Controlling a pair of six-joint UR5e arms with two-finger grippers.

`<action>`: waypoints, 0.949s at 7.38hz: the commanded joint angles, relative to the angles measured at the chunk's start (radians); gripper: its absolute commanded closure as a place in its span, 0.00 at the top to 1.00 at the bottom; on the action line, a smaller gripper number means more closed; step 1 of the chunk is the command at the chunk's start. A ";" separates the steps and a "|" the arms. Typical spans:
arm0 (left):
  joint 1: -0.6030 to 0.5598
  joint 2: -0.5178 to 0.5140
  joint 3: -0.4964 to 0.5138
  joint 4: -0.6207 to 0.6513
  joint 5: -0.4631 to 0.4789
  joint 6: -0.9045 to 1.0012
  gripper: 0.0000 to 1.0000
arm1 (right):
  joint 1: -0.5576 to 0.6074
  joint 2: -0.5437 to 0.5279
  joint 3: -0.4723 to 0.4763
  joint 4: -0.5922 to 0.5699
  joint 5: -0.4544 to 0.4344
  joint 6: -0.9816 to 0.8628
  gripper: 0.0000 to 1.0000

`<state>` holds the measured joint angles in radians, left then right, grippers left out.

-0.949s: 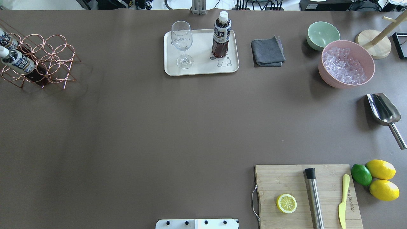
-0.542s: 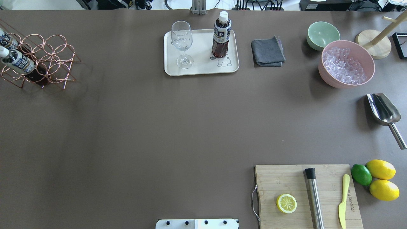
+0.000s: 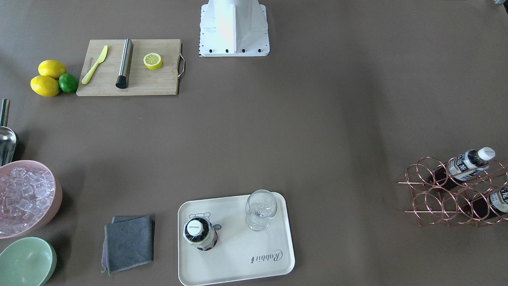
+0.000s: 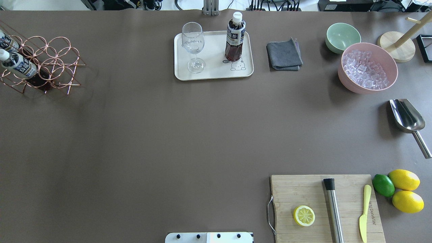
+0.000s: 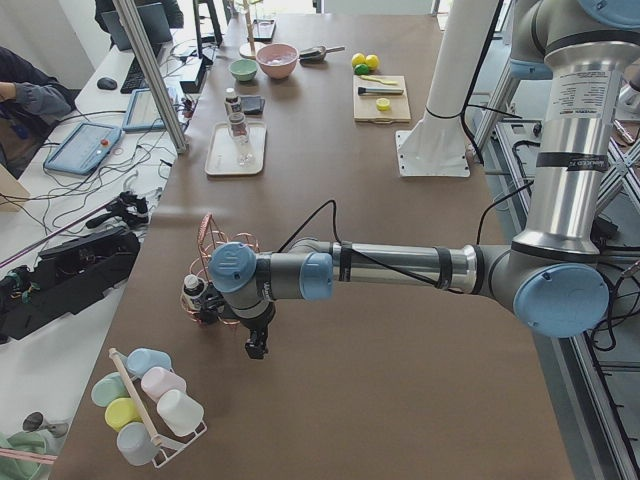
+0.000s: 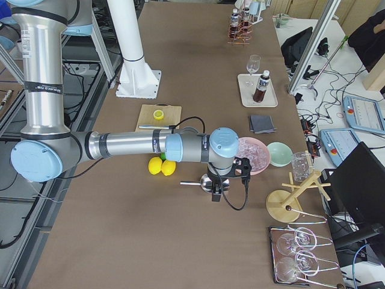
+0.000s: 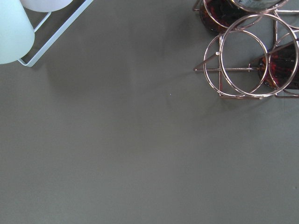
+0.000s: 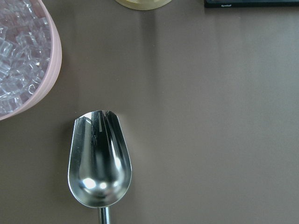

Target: Take tea from basket to plate

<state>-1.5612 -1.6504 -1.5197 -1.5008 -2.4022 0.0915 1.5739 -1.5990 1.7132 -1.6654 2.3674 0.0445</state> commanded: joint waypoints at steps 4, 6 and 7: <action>0.001 -0.002 0.006 -0.025 0.000 -0.001 0.98 | 0.037 -0.024 0.017 -0.031 -0.017 0.001 1.00; 0.003 -0.003 0.006 -0.022 0.000 -0.004 0.98 | 0.079 -0.044 0.017 -0.034 -0.007 0.001 1.00; 0.029 -0.005 0.009 -0.021 0.000 -0.004 0.98 | 0.109 -0.056 0.017 -0.034 0.001 0.001 1.00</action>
<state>-1.5576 -1.6529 -1.5138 -1.5240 -2.4022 0.0889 1.6343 -1.6362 1.7304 -1.6982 2.3559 0.0455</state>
